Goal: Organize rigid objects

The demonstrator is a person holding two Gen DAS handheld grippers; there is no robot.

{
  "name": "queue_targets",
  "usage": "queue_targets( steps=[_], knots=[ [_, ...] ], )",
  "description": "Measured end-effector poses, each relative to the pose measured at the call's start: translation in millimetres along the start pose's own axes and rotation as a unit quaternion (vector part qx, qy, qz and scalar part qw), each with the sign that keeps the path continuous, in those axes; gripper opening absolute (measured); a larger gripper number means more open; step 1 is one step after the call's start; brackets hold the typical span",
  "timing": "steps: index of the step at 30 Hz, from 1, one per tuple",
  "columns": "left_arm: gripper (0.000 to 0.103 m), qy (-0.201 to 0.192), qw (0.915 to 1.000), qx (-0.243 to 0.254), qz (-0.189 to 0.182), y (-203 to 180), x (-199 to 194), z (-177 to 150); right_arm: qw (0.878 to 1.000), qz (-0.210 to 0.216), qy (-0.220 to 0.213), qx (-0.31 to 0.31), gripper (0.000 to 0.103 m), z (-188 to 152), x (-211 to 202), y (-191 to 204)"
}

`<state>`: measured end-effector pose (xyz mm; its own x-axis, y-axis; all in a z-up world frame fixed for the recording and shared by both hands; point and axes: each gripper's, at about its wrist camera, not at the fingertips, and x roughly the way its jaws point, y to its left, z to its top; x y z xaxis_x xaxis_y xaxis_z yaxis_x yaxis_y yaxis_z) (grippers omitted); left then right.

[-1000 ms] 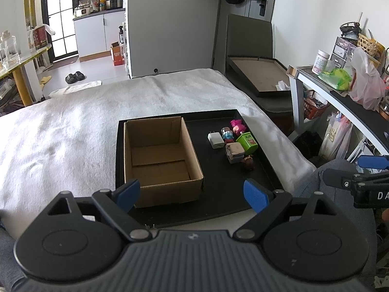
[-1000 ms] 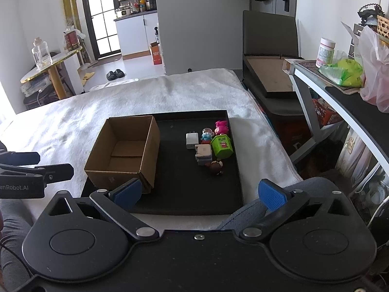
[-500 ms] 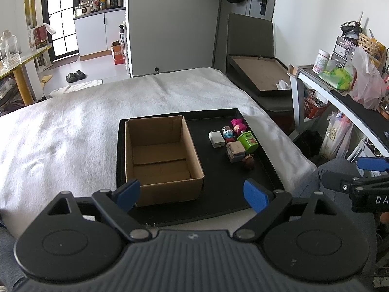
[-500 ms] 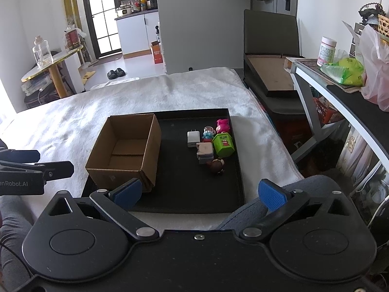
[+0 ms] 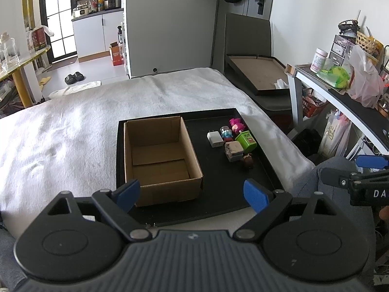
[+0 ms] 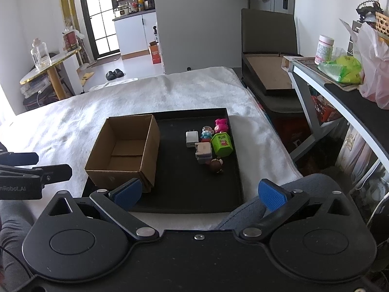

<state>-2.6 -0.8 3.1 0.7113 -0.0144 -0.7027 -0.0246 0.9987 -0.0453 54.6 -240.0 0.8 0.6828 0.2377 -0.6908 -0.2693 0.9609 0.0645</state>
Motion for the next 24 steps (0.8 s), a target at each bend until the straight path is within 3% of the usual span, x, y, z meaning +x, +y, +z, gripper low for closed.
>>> queue_targets(
  steps=[24],
  knots=[
    [0.091,0.001,1.0,-0.004,0.0,2.5,7.4,2.6,1.0,-0.011,-0.001,-0.011,0.103,-0.7,5.2,3.1]
  ],
)
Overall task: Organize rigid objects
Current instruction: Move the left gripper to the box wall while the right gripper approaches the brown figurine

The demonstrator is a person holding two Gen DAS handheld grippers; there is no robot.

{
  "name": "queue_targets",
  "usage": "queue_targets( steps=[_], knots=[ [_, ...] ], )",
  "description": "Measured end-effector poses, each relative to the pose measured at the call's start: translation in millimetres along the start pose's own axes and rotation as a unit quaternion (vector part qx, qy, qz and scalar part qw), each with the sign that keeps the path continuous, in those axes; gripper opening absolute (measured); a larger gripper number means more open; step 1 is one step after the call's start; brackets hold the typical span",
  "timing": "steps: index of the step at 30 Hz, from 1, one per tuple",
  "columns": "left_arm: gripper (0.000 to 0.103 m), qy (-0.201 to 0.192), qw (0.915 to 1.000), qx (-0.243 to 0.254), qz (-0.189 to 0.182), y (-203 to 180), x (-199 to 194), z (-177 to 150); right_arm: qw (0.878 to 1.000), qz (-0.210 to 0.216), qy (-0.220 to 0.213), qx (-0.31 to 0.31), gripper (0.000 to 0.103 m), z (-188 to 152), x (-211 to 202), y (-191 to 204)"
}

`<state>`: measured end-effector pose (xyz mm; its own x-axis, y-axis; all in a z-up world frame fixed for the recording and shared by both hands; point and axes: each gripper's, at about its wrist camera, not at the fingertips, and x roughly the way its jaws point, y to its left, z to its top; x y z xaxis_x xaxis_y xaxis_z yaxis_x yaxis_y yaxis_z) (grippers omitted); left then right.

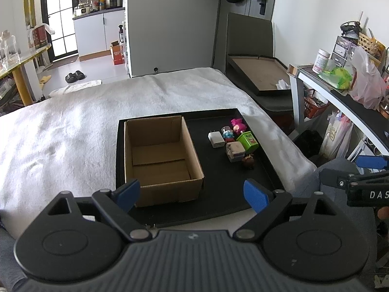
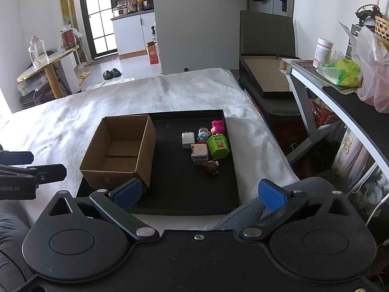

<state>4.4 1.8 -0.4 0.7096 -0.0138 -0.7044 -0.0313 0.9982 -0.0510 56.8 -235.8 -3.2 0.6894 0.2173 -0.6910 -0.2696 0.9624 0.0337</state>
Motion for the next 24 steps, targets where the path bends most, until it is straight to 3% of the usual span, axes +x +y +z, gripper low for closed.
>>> queue_targets(
  steps=[14,24],
  knots=[
    [0.091,0.031,0.9992,-0.021,0.016,11,54,-3,1.0,-0.014,0.018,-0.007,0.103,-2,41,-11],
    [0.091,0.027,0.9981,-0.049,0.025,25,88,-1,0.999,-0.016,0.035,-0.018,0.103,0,72,-17]
  ],
)
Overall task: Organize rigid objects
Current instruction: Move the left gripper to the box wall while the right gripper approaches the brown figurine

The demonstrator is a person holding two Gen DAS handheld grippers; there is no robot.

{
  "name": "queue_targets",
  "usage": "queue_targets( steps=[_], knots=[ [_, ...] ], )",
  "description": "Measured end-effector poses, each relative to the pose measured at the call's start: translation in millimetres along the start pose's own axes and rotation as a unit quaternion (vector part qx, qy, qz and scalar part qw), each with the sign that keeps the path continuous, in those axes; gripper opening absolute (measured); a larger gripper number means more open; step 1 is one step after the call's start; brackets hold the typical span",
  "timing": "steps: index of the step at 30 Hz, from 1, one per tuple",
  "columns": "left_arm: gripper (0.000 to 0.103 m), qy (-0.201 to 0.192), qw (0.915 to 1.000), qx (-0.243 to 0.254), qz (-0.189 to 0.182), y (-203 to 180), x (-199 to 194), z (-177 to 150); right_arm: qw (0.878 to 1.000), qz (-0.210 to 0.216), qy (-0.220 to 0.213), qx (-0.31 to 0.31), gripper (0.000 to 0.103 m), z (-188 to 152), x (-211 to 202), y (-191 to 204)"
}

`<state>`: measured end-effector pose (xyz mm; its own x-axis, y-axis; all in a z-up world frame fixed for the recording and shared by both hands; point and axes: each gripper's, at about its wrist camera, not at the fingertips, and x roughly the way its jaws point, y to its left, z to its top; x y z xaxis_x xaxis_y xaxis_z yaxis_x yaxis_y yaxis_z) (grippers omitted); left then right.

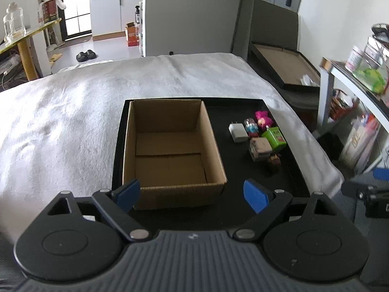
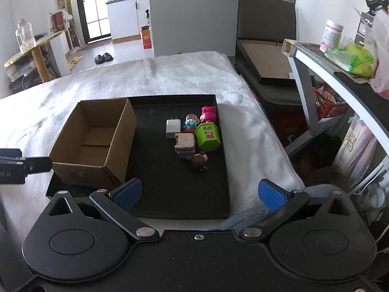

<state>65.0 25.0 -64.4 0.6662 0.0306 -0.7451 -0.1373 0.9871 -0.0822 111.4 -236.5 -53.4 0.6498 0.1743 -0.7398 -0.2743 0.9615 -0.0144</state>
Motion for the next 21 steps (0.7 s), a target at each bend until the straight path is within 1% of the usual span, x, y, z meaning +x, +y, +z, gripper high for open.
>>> queue_targets(
  steps=[7,12,17,21],
  knots=[
    [0.091,0.004,0.9996,-0.029,0.0,9,32,6,1.0,-0.001,0.005,-0.01,0.103,4,15,-6],
    [0.091,0.007,0.9994,-0.034,0.01,14,48,8,1.0,0.007,0.01,0.003,0.103,7,30,-12],
    [0.089,0.013,0.9979,-0.06,0.024,30,63,10,1.0,0.017,0.021,0.01,0.103,11,50,-13],
    [0.088,0.008,0.9967,-0.072,0.038,40,71,12,0.999,0.024,0.032,0.013,0.102,15,66,-12]
  ],
)
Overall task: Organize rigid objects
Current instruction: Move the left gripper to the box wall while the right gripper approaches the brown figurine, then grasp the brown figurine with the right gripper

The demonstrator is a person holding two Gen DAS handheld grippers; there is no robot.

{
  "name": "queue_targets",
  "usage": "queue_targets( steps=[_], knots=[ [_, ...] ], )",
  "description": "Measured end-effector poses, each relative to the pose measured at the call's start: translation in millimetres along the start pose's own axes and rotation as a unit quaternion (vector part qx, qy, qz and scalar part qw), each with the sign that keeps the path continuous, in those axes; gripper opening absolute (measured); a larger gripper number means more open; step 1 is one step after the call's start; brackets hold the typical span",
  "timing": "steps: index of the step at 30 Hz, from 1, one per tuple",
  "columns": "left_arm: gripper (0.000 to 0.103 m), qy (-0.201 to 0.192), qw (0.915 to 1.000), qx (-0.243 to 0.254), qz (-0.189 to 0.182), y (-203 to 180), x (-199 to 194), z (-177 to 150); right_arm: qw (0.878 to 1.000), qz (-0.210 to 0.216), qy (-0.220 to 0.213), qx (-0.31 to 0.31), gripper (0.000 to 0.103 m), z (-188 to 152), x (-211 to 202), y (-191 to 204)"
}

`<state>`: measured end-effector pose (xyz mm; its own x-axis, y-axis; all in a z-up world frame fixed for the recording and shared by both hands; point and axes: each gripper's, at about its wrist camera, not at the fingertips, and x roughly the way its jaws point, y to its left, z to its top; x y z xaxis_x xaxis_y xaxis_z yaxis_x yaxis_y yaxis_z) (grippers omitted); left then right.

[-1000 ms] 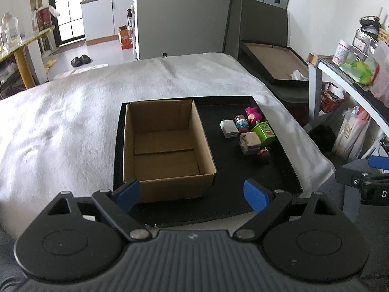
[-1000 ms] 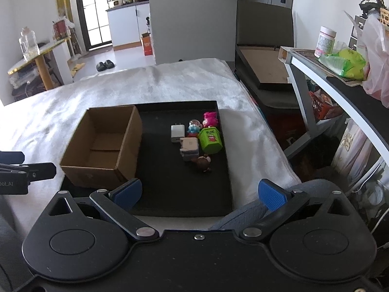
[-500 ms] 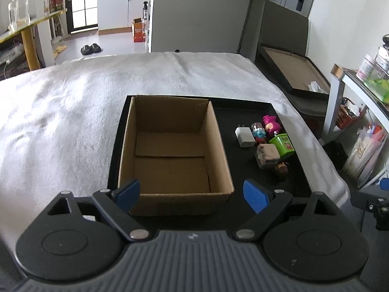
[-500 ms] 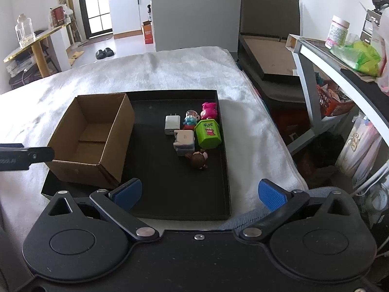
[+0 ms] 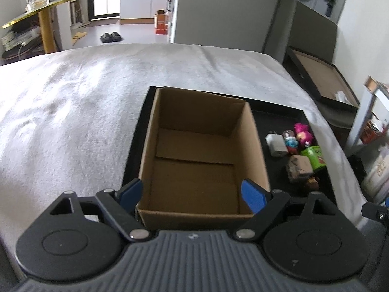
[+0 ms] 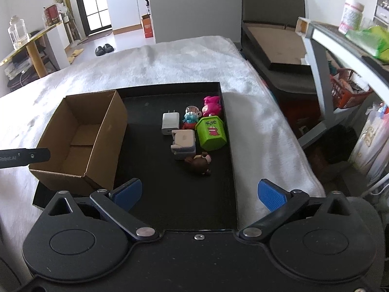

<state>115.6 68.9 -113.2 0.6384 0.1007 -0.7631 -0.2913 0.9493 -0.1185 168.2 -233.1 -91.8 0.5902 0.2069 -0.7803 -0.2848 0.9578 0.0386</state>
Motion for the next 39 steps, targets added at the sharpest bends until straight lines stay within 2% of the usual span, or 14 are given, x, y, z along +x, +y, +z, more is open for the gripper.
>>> queue_targets(
  steps=[5,8,13,17,21,23,32,38,39],
  knots=[
    [0.085,-0.02,0.9995,-0.022,0.01,6,8,0,1.0,0.006,0.016,0.0,0.094,7,19,0],
    [0.082,-0.017,0.9992,-0.033,0.012,7,18,1,1.0,0.006,0.019,-0.002,0.093,10,30,-1],
    [0.077,-0.014,0.9985,-0.045,0.025,10,29,6,0.999,0.012,0.031,0.007,0.085,17,52,-5],
    [0.066,-0.018,0.9976,-0.051,0.044,14,36,6,0.999,0.015,0.038,0.017,0.084,21,67,-7],
    [0.044,-0.014,0.9955,-0.075,0.056,23,45,6,0.999,0.015,0.044,0.013,0.081,23,83,-4],
    [0.038,-0.014,0.9948,-0.078,0.065,25,48,5,0.999,0.015,0.048,0.015,0.079,24,91,-4],
    [0.023,-0.011,0.9924,-0.094,0.078,32,59,2,0.997,0.003,0.066,0.033,0.074,27,125,-5],
    [0.014,-0.012,0.9911,-0.106,0.08,37,58,1,0.997,-0.012,0.071,0.029,0.063,24,144,-2],
    [0.013,-0.014,0.9912,-0.105,0.079,37,57,0,0.997,-0.015,0.071,0.024,0.056,23,148,0]
  ],
)
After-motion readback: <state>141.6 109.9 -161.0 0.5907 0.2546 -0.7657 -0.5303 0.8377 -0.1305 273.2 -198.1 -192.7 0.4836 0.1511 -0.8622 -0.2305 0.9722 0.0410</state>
